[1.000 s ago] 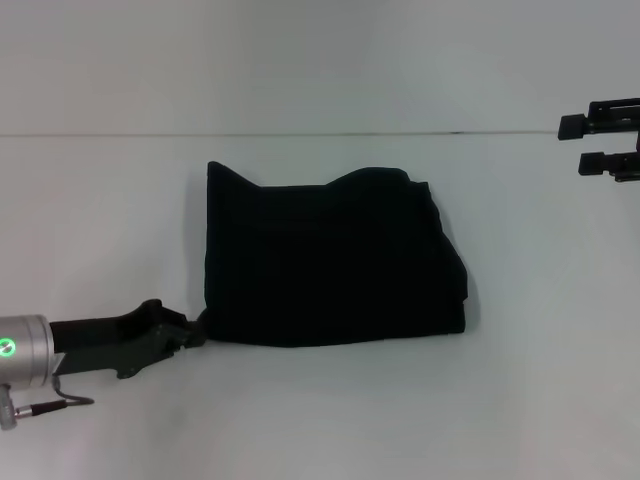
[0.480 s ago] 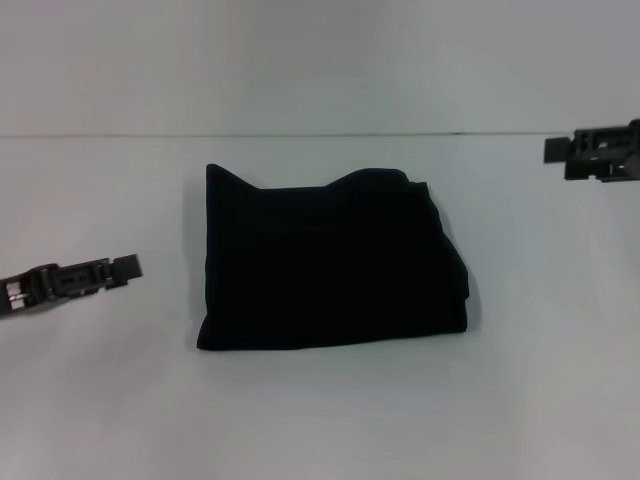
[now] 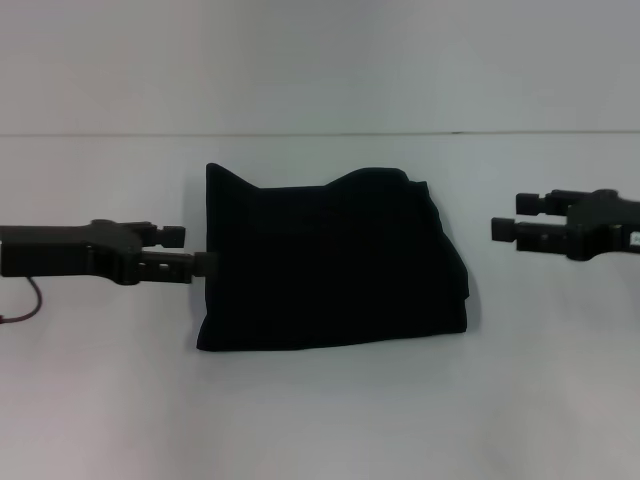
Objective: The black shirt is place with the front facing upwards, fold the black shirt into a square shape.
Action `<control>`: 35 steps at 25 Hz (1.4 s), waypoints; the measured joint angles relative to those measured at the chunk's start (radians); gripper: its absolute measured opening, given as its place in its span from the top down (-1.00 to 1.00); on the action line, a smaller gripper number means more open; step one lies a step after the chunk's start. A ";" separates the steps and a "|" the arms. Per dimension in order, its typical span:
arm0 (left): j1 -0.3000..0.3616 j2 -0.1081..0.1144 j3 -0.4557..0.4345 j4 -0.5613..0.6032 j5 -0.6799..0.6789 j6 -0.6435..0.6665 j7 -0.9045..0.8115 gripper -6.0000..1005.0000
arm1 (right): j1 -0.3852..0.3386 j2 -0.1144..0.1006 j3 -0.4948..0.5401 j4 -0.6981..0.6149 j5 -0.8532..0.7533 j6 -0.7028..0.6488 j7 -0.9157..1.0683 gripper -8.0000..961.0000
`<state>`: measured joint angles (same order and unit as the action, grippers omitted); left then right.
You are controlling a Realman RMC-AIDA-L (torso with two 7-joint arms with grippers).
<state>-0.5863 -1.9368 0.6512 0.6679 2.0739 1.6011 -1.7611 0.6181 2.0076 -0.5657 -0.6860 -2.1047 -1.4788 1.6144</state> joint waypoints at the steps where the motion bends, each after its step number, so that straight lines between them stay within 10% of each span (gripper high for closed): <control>1: -0.009 -0.005 0.023 0.005 0.000 -0.016 0.004 -0.68 | -0.010 0.020 0.001 -0.003 0.006 0.026 -0.034 -0.52; 6: -0.052 -0.033 0.136 0.033 0.000 -0.109 0.012 -0.92 | -0.018 0.063 -0.003 0.006 0.022 0.089 -0.109 -0.52; 35: -0.109 -0.054 0.174 0.024 -0.003 -0.087 -0.043 -0.89 | 0.028 0.052 -0.135 0.013 0.025 -0.006 -0.146 -0.52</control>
<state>-0.6955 -1.9910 0.8248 0.6923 2.0710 1.5144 -1.8041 0.6463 2.0594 -0.7011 -0.6727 -2.0800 -1.4850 1.4680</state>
